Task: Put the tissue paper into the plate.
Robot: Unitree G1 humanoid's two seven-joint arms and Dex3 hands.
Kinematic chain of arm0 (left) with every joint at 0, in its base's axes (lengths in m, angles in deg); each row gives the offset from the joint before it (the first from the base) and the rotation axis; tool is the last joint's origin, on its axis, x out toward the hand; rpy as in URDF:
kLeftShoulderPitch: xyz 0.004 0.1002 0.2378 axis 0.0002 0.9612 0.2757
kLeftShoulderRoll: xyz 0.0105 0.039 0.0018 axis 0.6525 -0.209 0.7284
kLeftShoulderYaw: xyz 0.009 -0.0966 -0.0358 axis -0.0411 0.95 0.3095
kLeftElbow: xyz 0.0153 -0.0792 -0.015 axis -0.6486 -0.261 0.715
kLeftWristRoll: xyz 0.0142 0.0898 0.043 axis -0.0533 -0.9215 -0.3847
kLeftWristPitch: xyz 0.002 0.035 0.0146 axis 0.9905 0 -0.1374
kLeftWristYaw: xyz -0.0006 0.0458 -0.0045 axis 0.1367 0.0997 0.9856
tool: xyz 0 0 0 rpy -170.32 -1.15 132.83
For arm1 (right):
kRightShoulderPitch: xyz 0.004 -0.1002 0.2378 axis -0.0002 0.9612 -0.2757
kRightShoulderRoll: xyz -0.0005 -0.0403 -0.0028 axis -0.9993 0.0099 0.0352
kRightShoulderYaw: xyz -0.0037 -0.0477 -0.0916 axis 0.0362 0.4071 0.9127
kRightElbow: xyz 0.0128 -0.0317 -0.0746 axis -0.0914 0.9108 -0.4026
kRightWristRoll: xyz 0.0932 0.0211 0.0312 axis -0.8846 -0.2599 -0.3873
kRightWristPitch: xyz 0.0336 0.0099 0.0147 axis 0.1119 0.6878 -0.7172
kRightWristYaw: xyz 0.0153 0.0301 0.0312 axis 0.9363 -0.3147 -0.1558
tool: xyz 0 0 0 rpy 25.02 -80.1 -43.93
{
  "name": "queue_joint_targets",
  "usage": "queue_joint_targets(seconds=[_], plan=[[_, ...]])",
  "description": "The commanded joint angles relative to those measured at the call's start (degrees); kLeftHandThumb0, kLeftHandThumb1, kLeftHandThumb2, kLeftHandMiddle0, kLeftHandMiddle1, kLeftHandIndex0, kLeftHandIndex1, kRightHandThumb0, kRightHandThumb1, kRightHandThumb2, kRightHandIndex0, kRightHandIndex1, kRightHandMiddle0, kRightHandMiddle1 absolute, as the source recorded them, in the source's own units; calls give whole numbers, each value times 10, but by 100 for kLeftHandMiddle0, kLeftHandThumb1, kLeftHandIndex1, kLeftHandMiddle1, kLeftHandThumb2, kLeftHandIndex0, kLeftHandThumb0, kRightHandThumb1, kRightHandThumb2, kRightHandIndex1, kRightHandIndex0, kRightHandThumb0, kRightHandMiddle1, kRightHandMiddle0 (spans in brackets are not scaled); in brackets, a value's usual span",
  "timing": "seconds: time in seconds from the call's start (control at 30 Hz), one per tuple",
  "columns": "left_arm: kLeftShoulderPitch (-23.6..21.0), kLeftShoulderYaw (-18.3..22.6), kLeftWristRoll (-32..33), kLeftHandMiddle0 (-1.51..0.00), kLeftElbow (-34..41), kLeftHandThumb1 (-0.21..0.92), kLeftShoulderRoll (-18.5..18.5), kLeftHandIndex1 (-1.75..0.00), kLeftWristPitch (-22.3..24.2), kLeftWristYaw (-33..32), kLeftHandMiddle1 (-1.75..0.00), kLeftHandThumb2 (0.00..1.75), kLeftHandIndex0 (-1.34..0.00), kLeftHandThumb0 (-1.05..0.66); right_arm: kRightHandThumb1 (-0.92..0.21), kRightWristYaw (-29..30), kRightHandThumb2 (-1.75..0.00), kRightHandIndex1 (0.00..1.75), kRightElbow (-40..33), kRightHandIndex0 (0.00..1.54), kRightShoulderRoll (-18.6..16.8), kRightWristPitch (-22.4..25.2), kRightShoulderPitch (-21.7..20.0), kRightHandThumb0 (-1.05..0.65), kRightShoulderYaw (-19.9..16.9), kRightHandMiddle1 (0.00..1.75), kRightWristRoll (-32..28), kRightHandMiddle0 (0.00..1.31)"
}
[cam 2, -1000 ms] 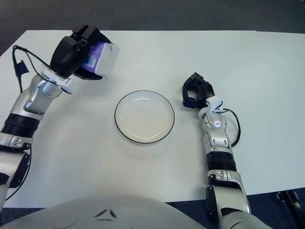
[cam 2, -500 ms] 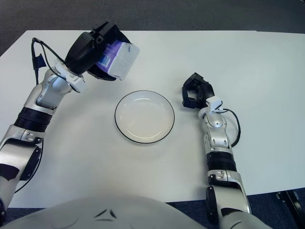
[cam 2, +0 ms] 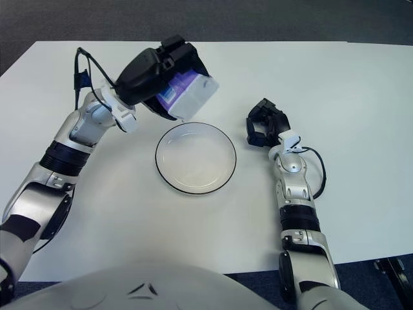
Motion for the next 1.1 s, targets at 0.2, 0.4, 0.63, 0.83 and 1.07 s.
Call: queue_joint_targets(seconds=[0.2,0.4,0.63,0.83,1.07], plan=[[9,-28,13,-82,13,6,-15,-175,4,49,-170,160,-57,0,-38,24,-124,175,47,127,-43,2,79,-46,17,175,18,57],[3,-42,-6,-81,-11,8,-30,-175,-13,40,-167,157,-56,0,-37,39,-125,175,48,126,-46,8,78,-47,19,175,26,58],[4,-50,-28,-80,-22,10,-31,-175,-40,34,-165,154,-55,0,-35,67,-128,175,49,121,-53,24,72,-47,19,175,31,59],[22,-59,-17,-79,-14,12,-32,-175,-38,53,-166,152,-53,0,-34,80,-128,175,44,117,-51,34,73,-47,27,175,38,59],[31,-66,-45,-78,13,12,-26,-175,-11,71,-167,152,-53,0,-36,91,-126,175,64,112,-45,27,65,-47,32,175,48,58]])
